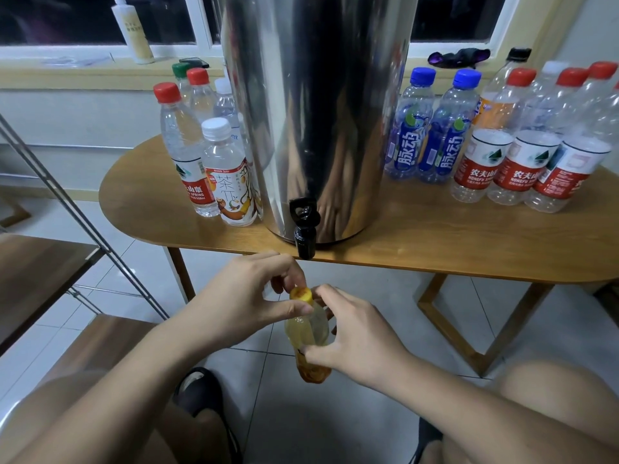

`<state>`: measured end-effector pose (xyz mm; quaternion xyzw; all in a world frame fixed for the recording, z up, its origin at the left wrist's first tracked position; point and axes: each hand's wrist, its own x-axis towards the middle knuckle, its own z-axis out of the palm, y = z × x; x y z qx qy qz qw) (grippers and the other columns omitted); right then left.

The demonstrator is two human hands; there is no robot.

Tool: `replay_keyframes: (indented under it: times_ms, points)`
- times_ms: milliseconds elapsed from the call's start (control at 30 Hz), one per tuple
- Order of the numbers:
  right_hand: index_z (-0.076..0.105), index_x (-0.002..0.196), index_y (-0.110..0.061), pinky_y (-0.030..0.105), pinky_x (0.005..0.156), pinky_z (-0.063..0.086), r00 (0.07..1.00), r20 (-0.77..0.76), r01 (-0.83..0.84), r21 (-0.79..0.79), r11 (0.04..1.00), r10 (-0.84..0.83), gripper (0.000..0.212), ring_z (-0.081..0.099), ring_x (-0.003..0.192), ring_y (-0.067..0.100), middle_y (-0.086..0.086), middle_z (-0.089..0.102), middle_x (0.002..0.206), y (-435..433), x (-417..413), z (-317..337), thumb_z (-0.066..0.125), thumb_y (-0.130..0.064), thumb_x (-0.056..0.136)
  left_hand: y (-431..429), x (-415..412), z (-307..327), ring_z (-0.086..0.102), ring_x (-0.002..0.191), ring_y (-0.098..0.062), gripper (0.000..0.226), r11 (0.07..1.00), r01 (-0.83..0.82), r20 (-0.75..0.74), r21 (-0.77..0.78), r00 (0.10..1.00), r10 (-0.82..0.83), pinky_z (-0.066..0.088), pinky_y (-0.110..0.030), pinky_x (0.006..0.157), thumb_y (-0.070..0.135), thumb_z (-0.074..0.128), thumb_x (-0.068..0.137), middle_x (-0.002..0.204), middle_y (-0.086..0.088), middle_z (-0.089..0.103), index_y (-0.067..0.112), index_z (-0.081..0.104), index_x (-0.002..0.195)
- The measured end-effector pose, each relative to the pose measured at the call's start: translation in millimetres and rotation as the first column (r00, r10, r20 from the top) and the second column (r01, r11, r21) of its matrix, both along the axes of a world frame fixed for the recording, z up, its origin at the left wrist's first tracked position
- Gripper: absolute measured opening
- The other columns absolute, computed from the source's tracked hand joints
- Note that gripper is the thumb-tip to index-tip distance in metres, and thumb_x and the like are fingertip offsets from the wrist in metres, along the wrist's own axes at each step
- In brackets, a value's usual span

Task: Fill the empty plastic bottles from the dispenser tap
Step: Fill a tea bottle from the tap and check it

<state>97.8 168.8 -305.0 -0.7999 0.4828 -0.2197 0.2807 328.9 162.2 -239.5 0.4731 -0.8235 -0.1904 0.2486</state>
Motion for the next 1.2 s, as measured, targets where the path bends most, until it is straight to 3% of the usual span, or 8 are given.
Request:
replay_keyframes:
  times_ms: [200,433,533,633,800,933,1033,1200]
  points:
    - [0.052,0.118,-0.042,0.042,0.078,0.059,1.000,-0.002,0.005,-0.013,1.000,-0.005,0.057,0.063,0.098,0.014,-0.017,0.060,0.109,-0.5,-0.6,1.8,0.083,-0.053,0.072,0.4,-5.3,0.8,0.064,0.091,-0.012,0.031,1.000,-0.009,-0.015,-0.024,1.000,0.009,0.046,-0.017,0.070,0.062,0.082,0.085,0.092,0.015,0.068,0.037,0.068,0.094]
    - [0.053,0.118,-0.043,0.040,0.079,0.060,1.000,-0.005,0.016,-0.004,1.000,-0.016,0.055,0.064,0.101,0.012,-0.019,0.062,0.109,-4.1,-4.0,4.5,0.084,-0.055,0.074,2.6,-6.6,9.8,0.068,0.107,-0.001,0.025,0.998,0.013,0.025,0.056,1.000,-0.014,0.045,-0.012,0.082,0.028,0.086,0.094,0.110,0.027,0.075,0.044,0.076,0.111]
    - [0.052,0.119,-0.042,0.040,0.079,0.062,1.000,-0.018,0.010,0.000,1.000,-0.010,0.057,0.064,0.101,0.013,-0.019,0.062,0.110,-4.6,-4.6,5.6,0.084,-0.057,0.074,2.8,-6.6,6.4,0.066,0.103,0.001,0.024,1.000,-0.004,0.098,-0.019,0.995,0.005,0.051,-0.018,0.081,0.049,0.080,0.094,0.109,0.025,0.072,0.042,0.075,0.117]
    - [0.052,0.121,-0.043,0.040,0.079,0.062,1.000,-0.025,0.003,-0.002,1.000,-0.003,0.059,0.064,0.101,0.013,-0.019,0.062,0.111,-4.2,-4.3,5.8,0.084,-0.057,0.073,1.9,-4.6,5.1,0.063,0.093,0.000,0.046,0.993,-0.077,0.138,-0.094,0.986,0.090,0.054,-0.023,0.073,0.078,0.068,0.085,0.099,0.022,0.065,0.039,0.073,0.108]
    - [0.052,0.116,-0.043,0.040,0.077,0.062,1.000,-0.018,-0.006,0.002,1.000,0.006,0.056,0.064,0.099,0.013,-0.018,0.061,0.107,-3.3,-1.9,4.2,0.084,-0.058,0.073,1.8,-7.3,8.0,0.063,0.084,-0.001,0.037,0.996,-0.046,0.127,-0.083,0.990,0.056,0.054,-0.022,0.071,0.069,0.073,0.084,0.090,0.019,0.066,0.034,0.075,0.098]
    - [0.050,0.116,-0.044,0.037,0.078,0.061,1.000,-0.023,0.000,-0.013,1.000,-0.001,0.056,0.063,0.100,0.012,-0.020,0.060,0.109,-2.3,-2.5,3.7,0.084,-0.059,0.073,2.5,-7.5,10.1,0.064,0.094,-0.003,0.023,0.998,0.027,0.182,-0.055,0.983,-0.016,0.058,-0.026,0.078,0.045,0.081,0.092,0.104,0.021,0.068,0.038,0.077,0.114]
    - [0.049,0.108,-0.042,0.038,0.074,0.060,1.000,-0.021,0.012,-0.023,1.000,-0.013,0.052,0.062,0.097,0.012,-0.017,0.059,0.105,-2.3,-3.6,4.7,0.084,-0.059,0.073,1.3,-4.5,10.0,0.065,0.099,-0.003,0.031,0.997,0.074,0.155,-0.031,0.986,-0.068,0.050,-0.015,0.080,0.032,0.086,0.093,0.109,0.023,0.069,0.042,0.076,0.121]
    - [0.051,0.116,-0.042,0.039,0.078,0.062,1.000,-0.007,0.001,-0.020,1.000,-0.001,0.057,0.063,0.100,0.012,-0.017,0.060,0.110,-1.6,-2.2,6.3,0.084,-0.057,0.073,3.4,-4.4,11.0,0.065,0.095,-0.001,0.034,1.000,-0.001,0.106,-0.030,0.994,0.005,0.048,-0.012,0.076,0.062,0.080,0.086,0.098,0.022,0.070,0.039,0.076,0.111]
